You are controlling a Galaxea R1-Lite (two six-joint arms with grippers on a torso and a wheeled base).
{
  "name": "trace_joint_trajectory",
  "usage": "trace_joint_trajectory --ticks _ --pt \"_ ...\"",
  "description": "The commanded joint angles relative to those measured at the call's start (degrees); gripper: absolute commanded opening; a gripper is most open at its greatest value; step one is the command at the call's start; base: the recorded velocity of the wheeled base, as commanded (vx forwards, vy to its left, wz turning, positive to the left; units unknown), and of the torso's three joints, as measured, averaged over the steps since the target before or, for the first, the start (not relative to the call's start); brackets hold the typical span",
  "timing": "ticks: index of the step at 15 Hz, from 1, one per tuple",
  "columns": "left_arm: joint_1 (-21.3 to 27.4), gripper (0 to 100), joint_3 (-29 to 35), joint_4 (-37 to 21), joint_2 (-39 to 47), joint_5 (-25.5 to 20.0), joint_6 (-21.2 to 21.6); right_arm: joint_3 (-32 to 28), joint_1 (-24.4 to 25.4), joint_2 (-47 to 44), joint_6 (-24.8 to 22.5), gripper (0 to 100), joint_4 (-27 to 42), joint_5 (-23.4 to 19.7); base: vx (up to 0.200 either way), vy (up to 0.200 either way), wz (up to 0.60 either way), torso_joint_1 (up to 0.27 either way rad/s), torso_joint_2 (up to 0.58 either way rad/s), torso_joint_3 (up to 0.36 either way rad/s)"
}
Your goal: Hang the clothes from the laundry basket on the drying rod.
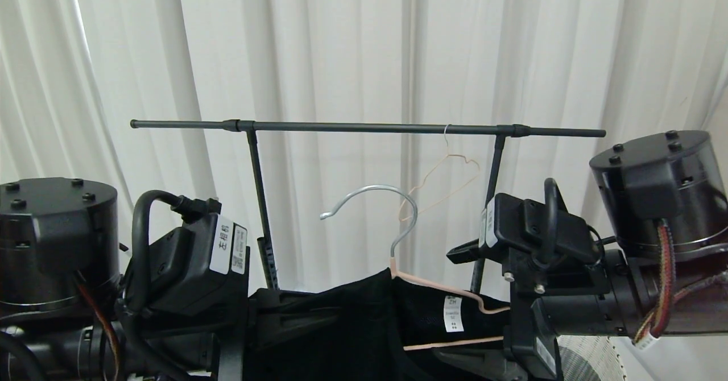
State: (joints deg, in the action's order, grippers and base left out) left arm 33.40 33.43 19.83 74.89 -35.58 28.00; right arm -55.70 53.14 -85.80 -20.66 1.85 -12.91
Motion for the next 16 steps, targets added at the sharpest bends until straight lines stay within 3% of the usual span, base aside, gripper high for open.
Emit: trace_joint_trajectory --ticks 1,7,8,16 --pt "1.1 0 0.1 0.0 0.0 0.0 0.0 -0.5 0.1 -1.6 0.1 100 0.0 0.0 0.000 0.000 0.00 0.000 0.00 0.000" --pt "1.5 0 0.2 1.3 -0.2 0.0 0.0 -0.6 0.1 -2.2 0.5 100 -0.1 -0.1 0.000 0.000 0.00 0.000 0.00 0.000" --pt "1.5 0 0.2 1.3 -0.2 0.0 0.0 -0.6 0.1 -2.2 0.5 0 -0.1 -0.1 0.000 0.000 0.00 0.000 0.00 0.000" --pt "1.5 0 0.1 1.3 -0.4 0.7 1.2 -0.5 -0.1 -2.0 0.3 0 -0.8 0.3 0.000 0.000 0.00 0.000 0.00 0.000"
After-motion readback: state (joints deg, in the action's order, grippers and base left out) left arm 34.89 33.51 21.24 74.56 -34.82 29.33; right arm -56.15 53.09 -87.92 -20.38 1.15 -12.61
